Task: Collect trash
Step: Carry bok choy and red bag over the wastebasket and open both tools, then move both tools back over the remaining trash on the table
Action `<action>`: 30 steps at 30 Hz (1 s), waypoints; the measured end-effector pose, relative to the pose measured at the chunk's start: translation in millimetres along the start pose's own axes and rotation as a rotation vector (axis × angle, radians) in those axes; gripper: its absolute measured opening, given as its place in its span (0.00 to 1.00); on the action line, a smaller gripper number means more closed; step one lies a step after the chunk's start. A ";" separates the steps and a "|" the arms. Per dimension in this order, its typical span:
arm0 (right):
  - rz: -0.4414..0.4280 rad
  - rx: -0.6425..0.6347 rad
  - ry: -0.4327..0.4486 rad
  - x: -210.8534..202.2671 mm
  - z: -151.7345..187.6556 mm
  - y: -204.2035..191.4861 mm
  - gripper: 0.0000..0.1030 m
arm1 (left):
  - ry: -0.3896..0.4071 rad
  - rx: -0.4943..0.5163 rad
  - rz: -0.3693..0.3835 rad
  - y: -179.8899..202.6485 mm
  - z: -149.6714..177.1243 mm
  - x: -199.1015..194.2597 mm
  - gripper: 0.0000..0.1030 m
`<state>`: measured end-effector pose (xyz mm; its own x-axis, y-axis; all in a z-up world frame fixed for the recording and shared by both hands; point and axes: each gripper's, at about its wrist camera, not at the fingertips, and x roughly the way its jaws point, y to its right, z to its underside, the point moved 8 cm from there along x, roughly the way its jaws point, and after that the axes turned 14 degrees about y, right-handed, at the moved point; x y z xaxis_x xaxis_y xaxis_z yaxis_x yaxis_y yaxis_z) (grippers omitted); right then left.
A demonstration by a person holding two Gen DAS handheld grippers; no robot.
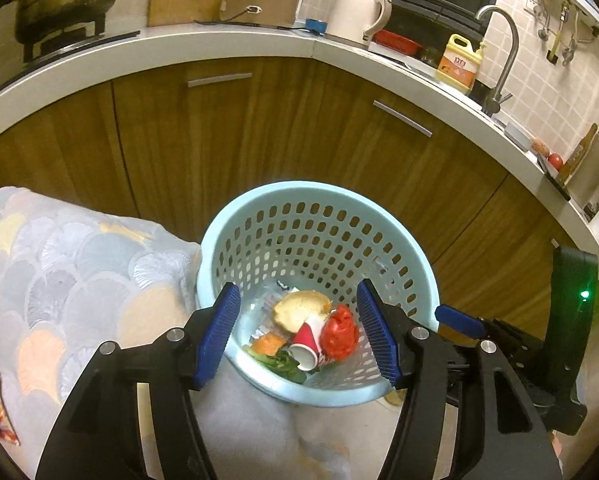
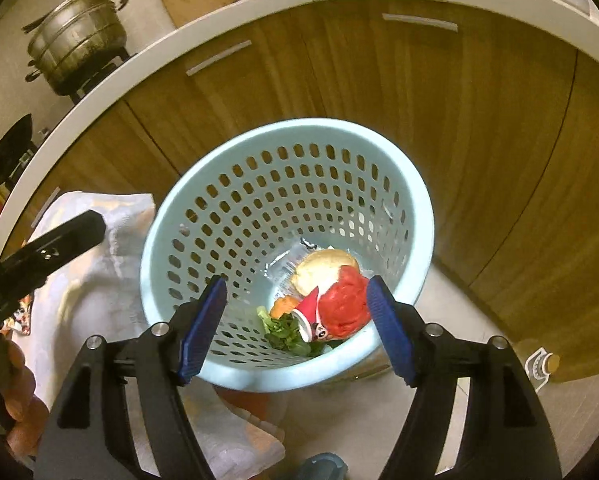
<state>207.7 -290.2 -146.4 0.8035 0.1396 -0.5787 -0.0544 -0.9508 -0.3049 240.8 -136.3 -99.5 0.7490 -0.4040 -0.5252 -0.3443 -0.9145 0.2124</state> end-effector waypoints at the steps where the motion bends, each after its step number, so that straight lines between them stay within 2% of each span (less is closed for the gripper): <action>1: -0.004 -0.007 0.006 -2.9 -1.2 -3.8 0.67 | 0.006 0.001 -0.003 -0.6 0.0 -4.2 0.57; 6: -0.049 -0.038 0.048 -21.0 -11.0 -25.0 0.65 | 0.050 -0.011 -0.020 -9.2 -6.3 -31.0 0.57; 8: -0.067 -0.067 0.064 -29.5 -14.8 -40.4 0.61 | 0.073 -0.030 -0.026 -17.6 -10.1 -48.3 0.57; 12: -0.116 -0.114 0.092 -44.7 -22.4 -74.1 0.60 | 0.124 -0.055 -0.047 -35.1 -17.5 -81.2 0.57; 18: -0.189 -0.215 0.118 -63.5 -23.4 -137.8 0.59 | 0.211 -0.073 -0.163 -78.5 -22.7 -139.3 0.57; 23: -0.272 -0.294 0.099 -67.8 -6.3 -198.1 0.58 | 0.256 -0.149 -0.281 -132.1 -10.6 -188.6 0.57; 27: -0.336 -0.361 0.082 -63.9 15.0 -246.7 0.44 | 0.260 -0.179 -0.391 -172.1 4.8 -217.5 0.57; 28: -0.354 -0.376 0.069 -60.6 21.7 -259.4 0.35 | 0.261 -0.197 -0.409 -182.1 9.4 -224.6 0.57; 30: -0.369 -0.397 0.052 -56.2 33.2 -277.9 0.30 | 0.257 -0.232 -0.441 -199.8 18.7 -235.9 0.57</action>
<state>158.1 -24.6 -54.2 0.7559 0.4794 -0.4458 0.4567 -0.8741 -0.1657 122.3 142.1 -33.5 0.9180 0.0518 -0.3933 0.1443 -0.9671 0.2095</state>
